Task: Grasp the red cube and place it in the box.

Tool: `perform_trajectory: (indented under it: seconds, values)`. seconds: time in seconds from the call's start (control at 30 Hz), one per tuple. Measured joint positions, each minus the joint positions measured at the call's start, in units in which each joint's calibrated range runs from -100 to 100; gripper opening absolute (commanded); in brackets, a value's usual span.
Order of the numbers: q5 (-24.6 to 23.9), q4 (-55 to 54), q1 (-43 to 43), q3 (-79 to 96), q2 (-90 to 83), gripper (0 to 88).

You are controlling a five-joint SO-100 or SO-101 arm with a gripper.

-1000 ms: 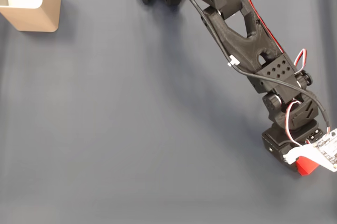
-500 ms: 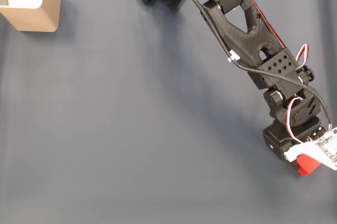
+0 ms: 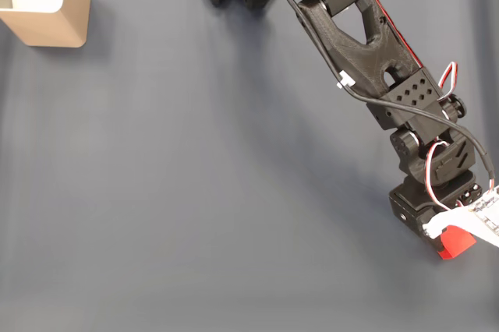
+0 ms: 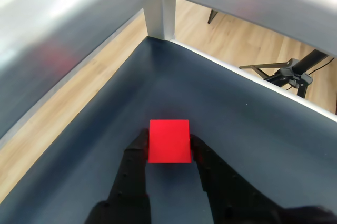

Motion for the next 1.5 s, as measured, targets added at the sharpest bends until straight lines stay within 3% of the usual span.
perform_trajectory:
  seconds: [0.27, 0.97, 1.5]
  values:
    - [1.0, 0.0, -0.1, 0.0, 0.0, 14.9]
    - [2.2, 0.6, -0.1, 2.5, -2.1, 6.4]
    - [1.5, 10.7, 5.2, 19.4, -27.0, 4.5]
